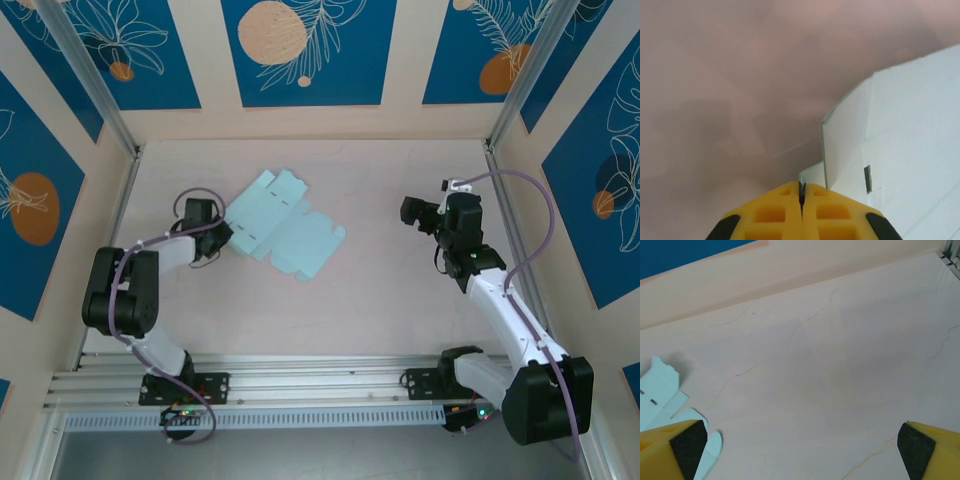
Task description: Fold the paper box
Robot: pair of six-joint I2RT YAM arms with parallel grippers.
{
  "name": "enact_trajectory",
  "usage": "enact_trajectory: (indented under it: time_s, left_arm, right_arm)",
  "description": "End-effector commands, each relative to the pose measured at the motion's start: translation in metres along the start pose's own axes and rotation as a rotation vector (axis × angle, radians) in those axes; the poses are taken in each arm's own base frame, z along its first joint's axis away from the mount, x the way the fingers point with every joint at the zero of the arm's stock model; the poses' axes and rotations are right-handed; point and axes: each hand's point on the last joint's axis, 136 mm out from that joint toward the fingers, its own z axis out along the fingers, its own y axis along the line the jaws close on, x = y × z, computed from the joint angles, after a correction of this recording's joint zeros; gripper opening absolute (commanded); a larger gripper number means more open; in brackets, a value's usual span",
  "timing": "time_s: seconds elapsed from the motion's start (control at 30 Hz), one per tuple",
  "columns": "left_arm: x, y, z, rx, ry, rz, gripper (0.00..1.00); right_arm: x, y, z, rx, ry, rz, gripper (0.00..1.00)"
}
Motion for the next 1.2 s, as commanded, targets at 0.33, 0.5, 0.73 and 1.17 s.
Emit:
enact_trajectory:
  time_s: [0.33, 0.5, 0.73, 1.17]
  left_arm:
    - [-0.022, -0.170, -0.052, 0.476, -0.346, 0.850, 0.00]
    - [0.007, -0.210, -0.074, 0.671, -0.430, 1.017, 0.00]
    - [0.036, -0.237, -0.100, 0.835, -0.538, 1.204, 0.00]
    - [0.056, -0.247, -0.124, 0.951, -0.568, 1.380, 0.00]
  right_arm:
    - [0.005, 0.039, 0.001, -0.170, 0.160, 0.070, 1.00]
    - [0.017, 0.058, 0.000, -0.281, 0.222, 0.068, 1.00]
    - [0.024, 0.088, -0.005, -0.471, 0.251, 0.001, 1.00]
    - [-0.019, 0.097, 0.007, -0.442, 0.194, -0.264, 1.00]
